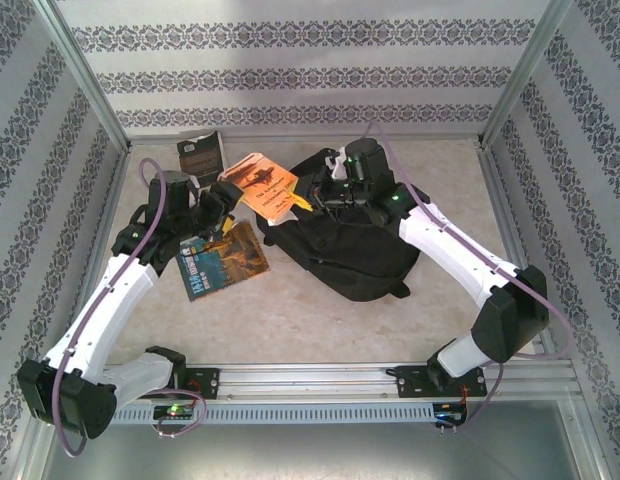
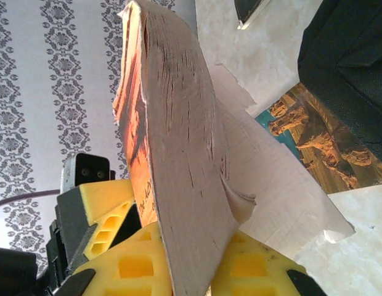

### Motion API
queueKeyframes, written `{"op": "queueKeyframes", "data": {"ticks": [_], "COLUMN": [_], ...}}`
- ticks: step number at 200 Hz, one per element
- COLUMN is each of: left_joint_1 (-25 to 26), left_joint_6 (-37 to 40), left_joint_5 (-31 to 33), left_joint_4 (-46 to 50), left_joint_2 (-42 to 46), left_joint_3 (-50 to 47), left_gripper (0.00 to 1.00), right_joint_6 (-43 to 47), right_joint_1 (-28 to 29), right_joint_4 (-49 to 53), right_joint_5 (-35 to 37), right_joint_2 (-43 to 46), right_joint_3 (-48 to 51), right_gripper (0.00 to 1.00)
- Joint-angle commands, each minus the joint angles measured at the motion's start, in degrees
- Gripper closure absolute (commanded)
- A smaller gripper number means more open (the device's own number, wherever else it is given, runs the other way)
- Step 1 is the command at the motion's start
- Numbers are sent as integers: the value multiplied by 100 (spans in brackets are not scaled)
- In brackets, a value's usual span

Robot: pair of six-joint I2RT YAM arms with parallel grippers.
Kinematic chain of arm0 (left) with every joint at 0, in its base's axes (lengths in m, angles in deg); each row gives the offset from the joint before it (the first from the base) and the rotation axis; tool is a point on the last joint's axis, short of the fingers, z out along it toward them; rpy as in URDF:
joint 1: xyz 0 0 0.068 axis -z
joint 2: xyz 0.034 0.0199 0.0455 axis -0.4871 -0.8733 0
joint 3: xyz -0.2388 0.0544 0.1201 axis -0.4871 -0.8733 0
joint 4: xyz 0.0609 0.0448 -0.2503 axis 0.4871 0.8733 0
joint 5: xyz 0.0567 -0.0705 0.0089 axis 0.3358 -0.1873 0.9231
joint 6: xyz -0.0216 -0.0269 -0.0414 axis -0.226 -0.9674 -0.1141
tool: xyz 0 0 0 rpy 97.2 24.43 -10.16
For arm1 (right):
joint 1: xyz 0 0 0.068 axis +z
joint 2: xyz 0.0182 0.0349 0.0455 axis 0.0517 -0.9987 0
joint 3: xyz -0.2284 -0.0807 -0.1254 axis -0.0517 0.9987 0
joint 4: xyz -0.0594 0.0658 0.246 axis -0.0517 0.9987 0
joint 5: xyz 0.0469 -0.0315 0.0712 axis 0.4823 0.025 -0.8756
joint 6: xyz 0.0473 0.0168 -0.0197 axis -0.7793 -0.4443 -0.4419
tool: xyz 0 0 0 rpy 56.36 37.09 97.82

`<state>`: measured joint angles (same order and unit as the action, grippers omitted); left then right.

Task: Pack the student bag

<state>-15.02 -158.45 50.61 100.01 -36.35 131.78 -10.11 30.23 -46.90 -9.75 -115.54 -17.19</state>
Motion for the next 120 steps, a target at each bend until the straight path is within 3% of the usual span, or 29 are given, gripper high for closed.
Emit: {"op": "queueKeyframes", "data": {"ticks": [1, 64, 96, 120], "left_joint_1": [-34, -41, -33, -34], "left_joint_6": [-30, 142, 258, 276], "left_joint_5": [-151, -197, -234, -180], "left_joint_4": [-896, -655, -438, -499], "left_joint_2": [-69, 117, 127, 94], "left_joint_3": [420, 564, 592, 568], "left_gripper": [34, 34, 22, 24], "right_joint_6": [1, -6, -43, -60], "right_joint_1": [135, -152, -234, -243], "right_joint_4": [-271, -167, -224, -329], "right_joint_5": [-771, -781, -892, -1139], "right_joint_2": [321, 588, 643, 620], "right_joint_3": [122, 340, 334, 325], "right_gripper": [100, 100, 100, 100]}}
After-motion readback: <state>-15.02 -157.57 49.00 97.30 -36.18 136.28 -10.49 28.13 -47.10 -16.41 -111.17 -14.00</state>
